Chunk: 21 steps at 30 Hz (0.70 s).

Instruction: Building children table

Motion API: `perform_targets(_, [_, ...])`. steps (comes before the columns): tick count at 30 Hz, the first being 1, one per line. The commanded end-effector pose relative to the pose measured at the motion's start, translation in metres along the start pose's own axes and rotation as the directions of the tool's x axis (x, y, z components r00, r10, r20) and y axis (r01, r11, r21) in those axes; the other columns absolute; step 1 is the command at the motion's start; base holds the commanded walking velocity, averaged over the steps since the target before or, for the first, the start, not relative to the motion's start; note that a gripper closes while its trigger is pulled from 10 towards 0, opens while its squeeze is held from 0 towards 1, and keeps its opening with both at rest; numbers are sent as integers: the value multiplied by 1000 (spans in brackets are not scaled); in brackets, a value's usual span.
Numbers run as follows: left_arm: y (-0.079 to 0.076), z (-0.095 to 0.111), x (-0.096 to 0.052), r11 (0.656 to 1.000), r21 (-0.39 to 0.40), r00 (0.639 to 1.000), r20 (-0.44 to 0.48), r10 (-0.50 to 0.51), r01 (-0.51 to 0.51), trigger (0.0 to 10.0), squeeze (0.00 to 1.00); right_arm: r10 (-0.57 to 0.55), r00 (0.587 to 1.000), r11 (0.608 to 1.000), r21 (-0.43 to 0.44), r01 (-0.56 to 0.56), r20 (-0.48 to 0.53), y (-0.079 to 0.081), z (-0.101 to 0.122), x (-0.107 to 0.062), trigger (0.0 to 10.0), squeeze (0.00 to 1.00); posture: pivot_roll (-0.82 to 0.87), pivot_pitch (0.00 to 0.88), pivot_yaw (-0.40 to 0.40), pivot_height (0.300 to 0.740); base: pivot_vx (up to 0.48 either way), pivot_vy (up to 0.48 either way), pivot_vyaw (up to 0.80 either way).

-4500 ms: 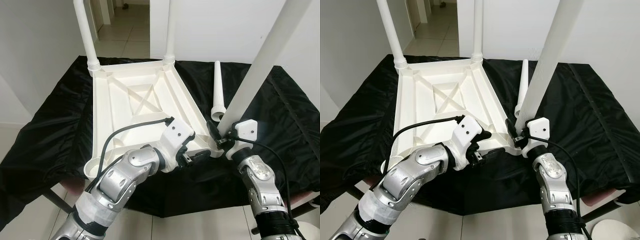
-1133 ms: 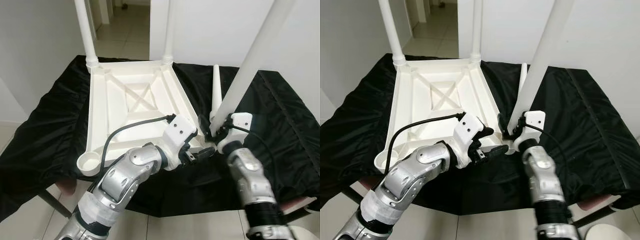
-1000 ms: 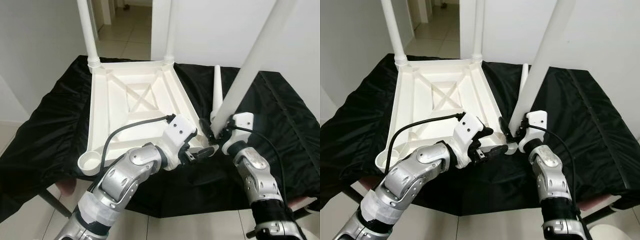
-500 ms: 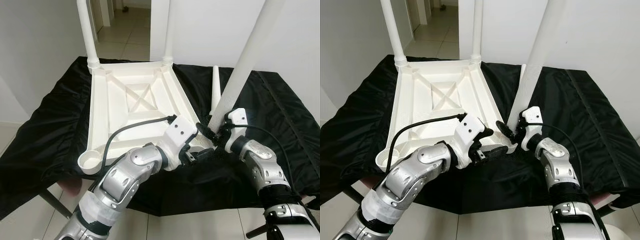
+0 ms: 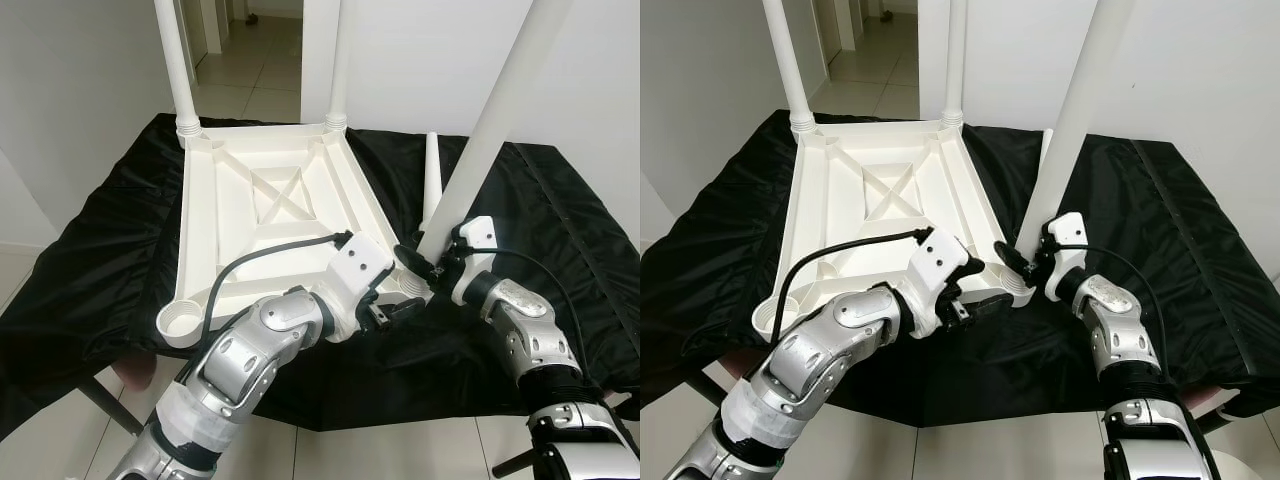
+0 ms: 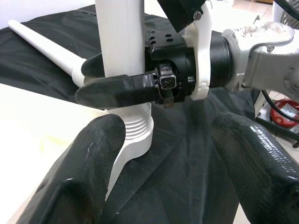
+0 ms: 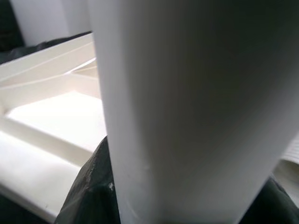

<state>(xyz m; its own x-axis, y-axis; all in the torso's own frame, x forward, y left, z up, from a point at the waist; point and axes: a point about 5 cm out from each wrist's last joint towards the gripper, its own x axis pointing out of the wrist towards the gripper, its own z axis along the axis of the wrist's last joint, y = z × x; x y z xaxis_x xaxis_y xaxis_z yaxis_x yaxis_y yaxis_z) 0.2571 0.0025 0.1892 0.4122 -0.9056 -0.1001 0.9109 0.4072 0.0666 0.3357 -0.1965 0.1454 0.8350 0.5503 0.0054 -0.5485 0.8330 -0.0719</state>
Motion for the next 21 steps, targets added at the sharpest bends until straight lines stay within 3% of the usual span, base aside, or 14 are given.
perform_targets(1, [-4, 0, 0, 1000, 10, 1000, -12, -20, 20, 10000, 0, -10, 999, 998, 64, 13, -36, 5, -12, 0, 10000, 0, 30, 18, -25, 740, 0, 0, 0])
perform_targets(6, [-6, -1, 0, 1000, 6, 1000, -12, -21, 22, 10000, 0, -137, 990, 983, 120, 139, -24, 14, -10, 4, 10000, 0, 27, 17, -29, 740, 0, 0, 0])
perform_targets(10, [-6, -2, 0, 1000, 5, 1000, -13, -24, 24, 10000, 0, -240, 971, 953, 192, 236, -3, 30, -5, 7, 10000, 0, 24, 13, -31, 740, 0, 0, 0])
perform_targets(17, [-6, -3, 0, 1000, 5, 1000, -15, -26, 26, 10000, 0, -353, 933, 912, 199, 359, -64, 36, -9, 9, 10000, 0, 22, 9, -32, 740, 0, 0, 0])
perform_targets(19, [-7, -3, 0, 1000, 2, 1000, -15, -27, 28, 10000, 0, -497, 862, 837, 207, 506, -97, 40, -10, 8, 10000, 0, 21, 2, -33, 740, 0, 0, 0])
perform_targets(20, [-7, -3, 0, 1000, 2, 1000, -15, -27, 28, 10000, 0, -497, 862, 837, 207, 506, -97, 40, -10, 8, 10000, 0, 21, 2, -33, 740, 0, 0, 0])
perform_targets(21, [-7, -3, 0, 1000, 3, 1000, -15, -28, 28, 10000, 0, -555, 825, 802, 198, 564, -102, 42, -9, 6, 10000, 0, 21, 2, -33, 740, 0, 0, 0])
